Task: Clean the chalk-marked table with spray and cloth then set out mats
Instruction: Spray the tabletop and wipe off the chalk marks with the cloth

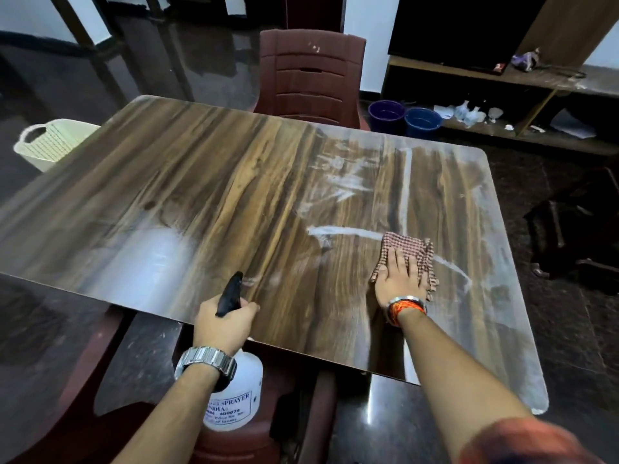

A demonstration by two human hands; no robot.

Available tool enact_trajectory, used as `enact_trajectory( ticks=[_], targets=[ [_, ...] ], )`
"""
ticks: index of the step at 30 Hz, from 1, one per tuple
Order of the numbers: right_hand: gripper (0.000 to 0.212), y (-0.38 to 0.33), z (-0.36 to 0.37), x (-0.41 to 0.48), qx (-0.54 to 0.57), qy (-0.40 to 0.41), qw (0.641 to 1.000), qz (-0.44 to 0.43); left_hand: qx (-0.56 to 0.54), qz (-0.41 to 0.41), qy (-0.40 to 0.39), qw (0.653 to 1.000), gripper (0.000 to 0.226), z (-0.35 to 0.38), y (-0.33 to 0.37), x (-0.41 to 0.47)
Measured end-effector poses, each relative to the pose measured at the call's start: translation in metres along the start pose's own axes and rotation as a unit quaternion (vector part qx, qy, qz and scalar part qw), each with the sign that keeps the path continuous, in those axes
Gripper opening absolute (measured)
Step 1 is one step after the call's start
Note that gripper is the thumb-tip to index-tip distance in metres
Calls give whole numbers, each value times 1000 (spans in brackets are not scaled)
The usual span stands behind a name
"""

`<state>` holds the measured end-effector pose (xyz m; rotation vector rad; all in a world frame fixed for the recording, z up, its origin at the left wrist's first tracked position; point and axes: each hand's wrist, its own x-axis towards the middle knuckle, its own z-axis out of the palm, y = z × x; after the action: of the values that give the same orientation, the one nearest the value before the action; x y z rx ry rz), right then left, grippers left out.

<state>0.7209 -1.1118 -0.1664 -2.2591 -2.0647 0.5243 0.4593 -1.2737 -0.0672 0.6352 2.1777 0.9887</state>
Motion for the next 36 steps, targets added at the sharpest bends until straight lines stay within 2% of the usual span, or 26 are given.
enact_trajectory(
  ticks=[2,3,5,7,8,10,12,15,19,22,24,26,28,30,33,34,36],
  targets=[
    [55,-15,5,-10,5,21,999,33,2,-6,-3,1000,27,3,1,-2],
    [55,-28,8,-22,2,31,1000,-6,-1,-8,-5,1000,27,7,1,-2],
    [54,-54,19,-51,-2,29,982,-187,2,-11,-6,1000,27,17,4,-4],
    [54,-74,37,-85,-46,-53,912,-403,9,-8,6,1000,27,24,9,-6],
    [53,-81,42,-95,-64,-94,873,-474,12,-2,16,1000,27,28,12,-8],
    [50,-87,46,-95,-68,-145,834,-529,25,12,34,999,22,36,18,-12],
    [50,-86,42,-75,-74,-114,839,-526,26,13,41,999,18,43,22,-18],
    [56,-47,18,-24,-71,-69,910,-403,16,2,50,999,15,58,26,-36],
    [53,66,-26,41,-63,-38,971,-227,21,-6,72,997,17,87,29,-73],
    [54,142,-52,61,-64,-46,984,-157,13,-22,75,997,18,115,28,-99],
    [59,166,-55,44,-77,-42,974,-208,3,-28,80,996,18,136,30,-117],
    [61,181,-53,9,-92,-47,944,-313,-9,-28,87,996,17,155,34,-133],
    [57,204,-45,-33,-104,-73,889,-440,-12,-27,87,996,16,171,37,-144],
    [59,232,-45,-64,-115,-94,836,-529,-13,-25,78,997,18,185,41,-151],
    [55,266,-51,-67,-136,-91,790,-591,-24,-29,56,998,20,202,46,-154],
    [54,269,-55,-60,-142,-95,786,-594,-29,-31,47,998,21,207,48,-154],
    [57,267,-62,-35,-152,-103,804,-565,-29,-30,31,999,20,214,51,-156]
  ],
)
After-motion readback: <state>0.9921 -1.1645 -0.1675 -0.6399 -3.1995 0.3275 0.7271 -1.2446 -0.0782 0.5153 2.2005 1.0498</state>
